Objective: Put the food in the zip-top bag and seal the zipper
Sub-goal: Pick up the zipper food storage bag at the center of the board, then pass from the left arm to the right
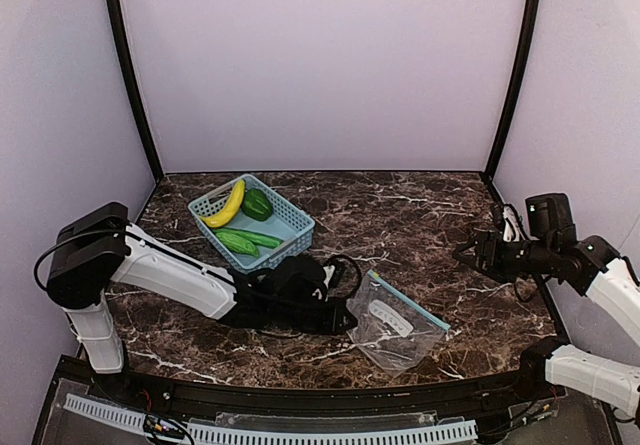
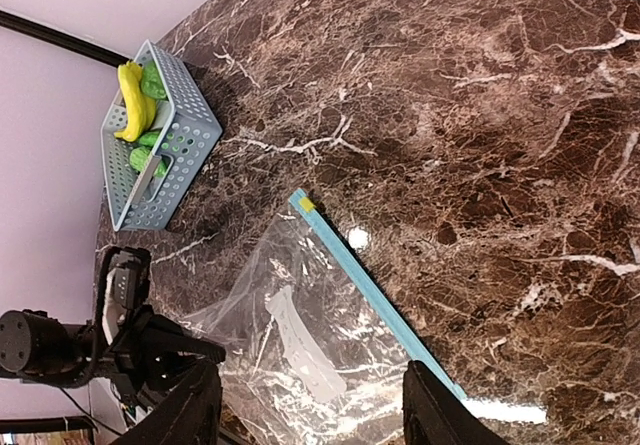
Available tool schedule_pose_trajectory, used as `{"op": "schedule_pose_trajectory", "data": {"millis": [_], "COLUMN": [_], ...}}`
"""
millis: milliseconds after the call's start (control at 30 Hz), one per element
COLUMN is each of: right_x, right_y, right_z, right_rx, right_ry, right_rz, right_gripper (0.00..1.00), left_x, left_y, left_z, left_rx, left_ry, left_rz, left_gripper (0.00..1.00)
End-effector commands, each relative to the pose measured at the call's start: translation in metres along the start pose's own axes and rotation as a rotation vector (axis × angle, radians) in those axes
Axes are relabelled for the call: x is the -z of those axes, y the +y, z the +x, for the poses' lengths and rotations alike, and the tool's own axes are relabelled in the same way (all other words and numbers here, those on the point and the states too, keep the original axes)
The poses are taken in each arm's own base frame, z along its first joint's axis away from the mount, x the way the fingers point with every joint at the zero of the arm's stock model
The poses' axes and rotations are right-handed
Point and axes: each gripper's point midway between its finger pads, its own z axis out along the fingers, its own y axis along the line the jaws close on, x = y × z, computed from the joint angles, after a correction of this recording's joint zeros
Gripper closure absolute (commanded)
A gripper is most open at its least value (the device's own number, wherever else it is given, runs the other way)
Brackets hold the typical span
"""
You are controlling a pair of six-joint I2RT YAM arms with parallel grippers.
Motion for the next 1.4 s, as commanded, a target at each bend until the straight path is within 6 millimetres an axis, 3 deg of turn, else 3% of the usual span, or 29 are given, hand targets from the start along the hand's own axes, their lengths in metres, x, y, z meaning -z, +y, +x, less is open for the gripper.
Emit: {"op": "schedule_pose_trajectory", "data": {"millis": [0, 133, 333, 500, 700, 867, 1133, 1367], "right_x": [0.004, 0.005, 0.005, 0.019, 0.038, 0.046, 0.059, 0.040], "right_y": [0.018, 0.040, 0.077, 0.109, 0.128, 0.139, 0.176, 0.191], "right_z": [-0.002, 0.000, 0.003, 0.002, 0.004, 0.003, 0.004, 0.017], "right_rx": [0.062, 0.122, 0.160, 0.183, 0.233, 0.253, 0.296, 0.301], "right_ry": [0.005, 0.019, 0.064, 0.095, 0.101, 0.110, 0.123, 0.218], "right_rz": [-0.075, -0.201, -0.425, -0.613, -0.700, -0.759, -0.908, -0.920], "right_gripper": [0.38, 0.31, 0.12, 0.10, 0.09, 0.11, 0.19, 0.29], "left_x": [0.043, 0.079, 0.137, 0.186, 0.224, 0.240, 0.238, 0.237], "left_y": [-0.036, -0.061, -0.105, -0.132, -0.149, -0.168, -0.159, -0.166], "left_z": [-0.028, -0.029, -0.022, -0.030, -0.037, -0.028, -0.021, -0.022], "left_rx": [-0.136, -0.306, -0.494, -0.585, -0.586, -0.611, -0.594, -0.599], "left_ry": [-0.120, -0.145, -0.138, -0.187, -0.264, -0.218, -0.202, -0.204], "left_rz": [0.103, 0.191, 0.385, 0.486, 0.589, 0.693, 0.687, 0.727], "left_gripper": [0.99, 0.99, 0.99, 0.99, 0.99, 0.99, 0.99, 0.99]}}
